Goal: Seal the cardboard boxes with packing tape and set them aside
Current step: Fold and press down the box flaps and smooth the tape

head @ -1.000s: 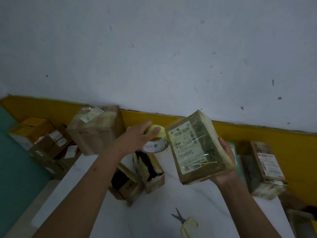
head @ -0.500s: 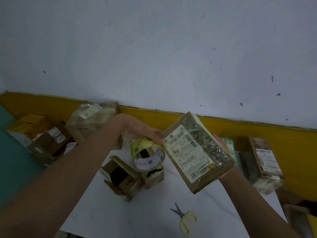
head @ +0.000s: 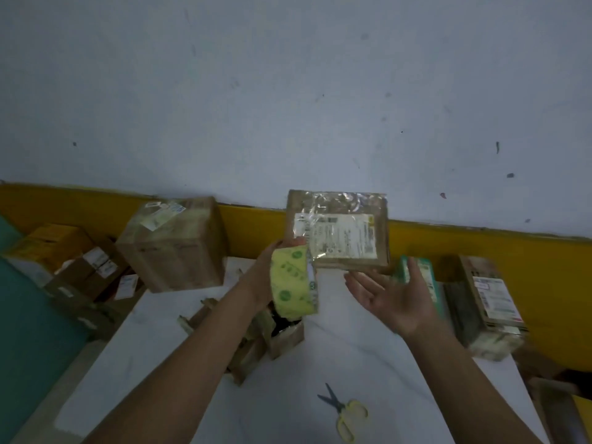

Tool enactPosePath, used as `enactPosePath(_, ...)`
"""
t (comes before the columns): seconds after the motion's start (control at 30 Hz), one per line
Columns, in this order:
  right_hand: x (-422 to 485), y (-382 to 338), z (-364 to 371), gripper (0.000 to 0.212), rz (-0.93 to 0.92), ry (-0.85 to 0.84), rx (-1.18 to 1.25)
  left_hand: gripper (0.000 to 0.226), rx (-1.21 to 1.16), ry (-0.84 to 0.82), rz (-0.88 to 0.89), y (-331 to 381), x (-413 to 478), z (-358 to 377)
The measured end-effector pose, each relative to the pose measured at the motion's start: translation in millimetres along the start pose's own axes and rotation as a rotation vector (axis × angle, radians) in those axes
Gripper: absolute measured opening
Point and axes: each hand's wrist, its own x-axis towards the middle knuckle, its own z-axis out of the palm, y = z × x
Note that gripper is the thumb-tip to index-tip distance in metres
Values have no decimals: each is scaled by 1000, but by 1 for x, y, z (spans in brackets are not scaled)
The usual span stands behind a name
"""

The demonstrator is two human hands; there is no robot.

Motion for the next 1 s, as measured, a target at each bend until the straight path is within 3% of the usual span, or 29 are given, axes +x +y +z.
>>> enactPosePath(0.1,3,19,-1,97,-84,161,-279,52,17,157,108,-17,6,-4)
enactPosePath(0.2,7,33,14,107,-6,21,-542,100,145,237,187,-40,5,4)
enactPosePath(0.27,6,34,23,77,69,-55,-573,101,197,245,180,-56,2,7)
enactPosePath(0.33,4,37,21,47,87,-27,-645,103,177,233,84,-70,5,5)
enactPosePath(0.4,5,45,6,39,35,-30,-749,120,156,237,-35,-83,10,-1)
enactPosePath(0.53,9,68,-30,31,52,-3,-819,114,132,294,-70,-116,15,-15)
enactPosePath(0.63,23,82,-70,36,140,128,-909,74,57,300,-127,-152,6,-25)
enactPosePath(0.7,28,96,-111,31,120,283,-1001,64,3,284,-233,-177,1,-38)
enactPosePath(0.8,32,124,-187,11,-46,425,-1579,73,56,195,-309,-214,-4,-58)
enactPosePath(0.87,31,147,-217,27,-1,372,-1862,77,136,178,-373,-234,-5,-65)
enactPosePath(0.93,34,165,-238,49,40,343,-1940,80,203,147,-415,-252,-5,-70)
enactPosePath(1.0,39,175,-252,54,63,391,-1906,77,236,114,-459,-268,-2,-74)
